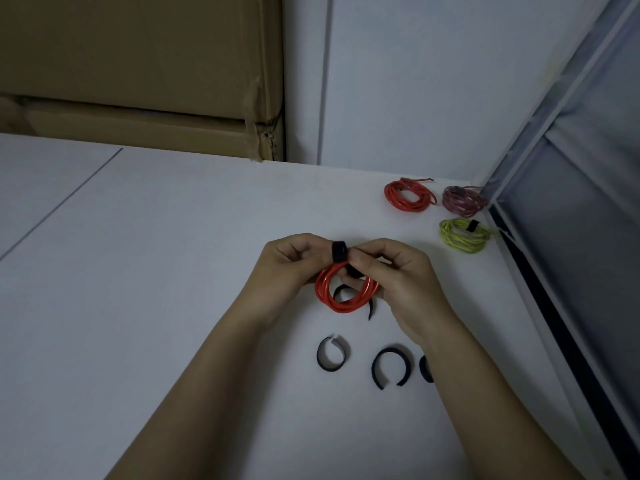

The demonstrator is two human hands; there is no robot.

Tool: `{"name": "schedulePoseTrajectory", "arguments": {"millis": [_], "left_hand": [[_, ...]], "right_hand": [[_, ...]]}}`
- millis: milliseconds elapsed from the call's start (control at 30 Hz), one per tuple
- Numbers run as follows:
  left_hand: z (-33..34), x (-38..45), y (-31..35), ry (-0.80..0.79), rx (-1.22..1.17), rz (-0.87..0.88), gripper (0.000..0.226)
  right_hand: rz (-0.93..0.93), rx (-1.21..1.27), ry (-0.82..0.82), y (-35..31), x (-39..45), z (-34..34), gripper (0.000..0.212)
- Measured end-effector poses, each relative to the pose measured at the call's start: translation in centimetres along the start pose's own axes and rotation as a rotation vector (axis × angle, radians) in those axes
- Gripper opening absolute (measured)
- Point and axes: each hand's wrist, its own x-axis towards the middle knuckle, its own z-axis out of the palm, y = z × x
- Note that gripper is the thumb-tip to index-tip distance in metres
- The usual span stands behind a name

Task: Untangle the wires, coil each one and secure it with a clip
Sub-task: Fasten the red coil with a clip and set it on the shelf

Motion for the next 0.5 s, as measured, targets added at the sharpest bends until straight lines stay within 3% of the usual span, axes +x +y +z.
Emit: {"name": "schedulePoseTrajectory", "arguments": {"millis": [133, 267, 500], "left_hand": [[-0.03, -0.41, 0.36, -0.111, -0.008, 0.016, 0.025], [0.15, -0.45, 0.52, -0.118, 0.058, 0.034, 0.027], [0.14, -0.24, 0.32, -0.028, 0.054, 0.028, 0.019]], "right_hand": [[-0.002, -0.023, 0.08, 0.0, 0.08, -0.14, 0.004], [-0.022, -0.066, 0.112, 0.32, 0.07, 0.07, 0.008], [-0.087, -0.087, -0.01, 0.2, 0.04, -0.19, 0.008]]}}
